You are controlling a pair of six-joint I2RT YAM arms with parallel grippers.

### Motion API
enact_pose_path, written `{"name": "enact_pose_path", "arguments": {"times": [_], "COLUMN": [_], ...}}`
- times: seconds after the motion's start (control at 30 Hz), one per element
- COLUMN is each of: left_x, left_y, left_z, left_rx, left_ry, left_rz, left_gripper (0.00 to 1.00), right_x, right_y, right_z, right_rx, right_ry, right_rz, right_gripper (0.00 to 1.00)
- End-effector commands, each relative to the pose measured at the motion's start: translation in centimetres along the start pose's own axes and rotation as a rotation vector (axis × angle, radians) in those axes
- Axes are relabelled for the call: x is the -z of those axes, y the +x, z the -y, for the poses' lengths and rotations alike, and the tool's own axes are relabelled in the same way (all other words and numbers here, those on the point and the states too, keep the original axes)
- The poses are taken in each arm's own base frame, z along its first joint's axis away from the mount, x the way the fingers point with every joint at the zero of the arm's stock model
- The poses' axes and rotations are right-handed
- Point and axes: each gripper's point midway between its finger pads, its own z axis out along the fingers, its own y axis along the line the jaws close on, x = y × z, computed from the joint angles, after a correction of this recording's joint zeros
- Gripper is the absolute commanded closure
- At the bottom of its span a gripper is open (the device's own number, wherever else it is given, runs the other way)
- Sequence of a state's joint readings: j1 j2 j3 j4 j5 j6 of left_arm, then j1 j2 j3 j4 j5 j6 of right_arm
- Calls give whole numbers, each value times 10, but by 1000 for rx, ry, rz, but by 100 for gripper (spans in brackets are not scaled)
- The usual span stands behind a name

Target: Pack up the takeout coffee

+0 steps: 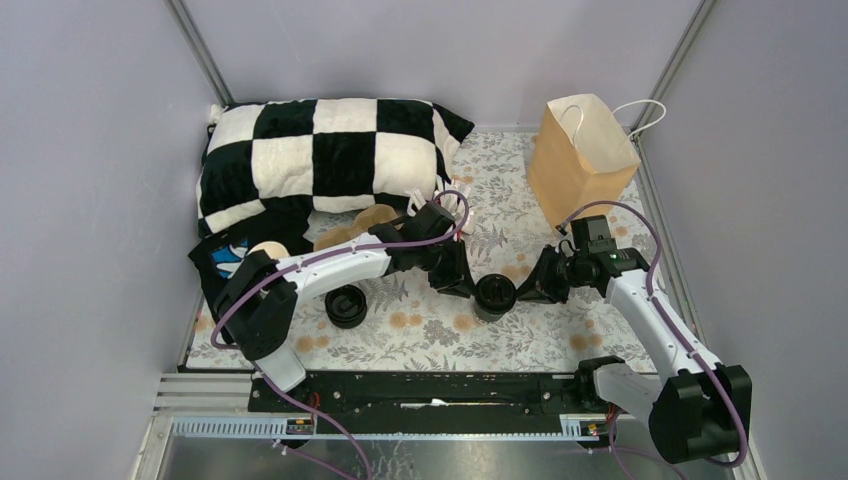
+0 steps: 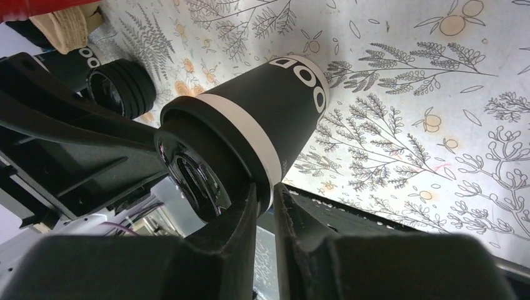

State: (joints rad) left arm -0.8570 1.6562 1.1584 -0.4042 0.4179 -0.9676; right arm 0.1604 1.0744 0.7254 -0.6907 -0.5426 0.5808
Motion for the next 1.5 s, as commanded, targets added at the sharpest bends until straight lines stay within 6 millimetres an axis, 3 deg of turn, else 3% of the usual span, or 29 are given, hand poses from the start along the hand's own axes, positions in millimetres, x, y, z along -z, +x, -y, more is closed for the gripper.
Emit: {"name": "enact_pose_path", "arguments": {"times": [0.0,0.13,0.37,0.43,0.5,0.63,0.77,0.93,1.03,1.17,1.33,1.47], "left_x": [-7,-8,-7,-4,-1,6,11,15,17,22,32,41], "left_y": [4,4,10,10,10,9,11,11,9,7,6,3], "left_z": [-25,-37,-55,-53,-53,-55,-57,-57,-59,-53,-44,-38], "left_rx": [-6,-2,6,-4,-12,-33,-53,-65,-70,-92,-117,-138], "left_ry": [-111,-166,-236,-229,-230,-232,-232,-233,-244,-237,-226,-227], "left_rz": [-17,-19,-35,-28,-20,2,19,24,24,28,34,49], "left_gripper": [73,73,74,74,73,71,68,66,65,63,59,56], "right_x": [-9,-24,-31,-29,-33,-54,-56,-55,-53,-38,-23,-13], "right_y": [21,28,42,42,40,36,26,27,28,22,18,13], "right_z": [68,58,92,90,77,31,6,5,6,-11,-31,-37], "right_rx": [-42,-6,-47,-26,17,148,209,234,263,300,299,321], "right_ry": [359,330,434,437,389,199,121,111,110,98,69,89], "right_rz": [-26,-43,-55,-59,-61,-92,-78,-84,-93,-79,-69,-53], "right_gripper": [82,82,83,82,82,76,73,72,60,52,51,47]}}
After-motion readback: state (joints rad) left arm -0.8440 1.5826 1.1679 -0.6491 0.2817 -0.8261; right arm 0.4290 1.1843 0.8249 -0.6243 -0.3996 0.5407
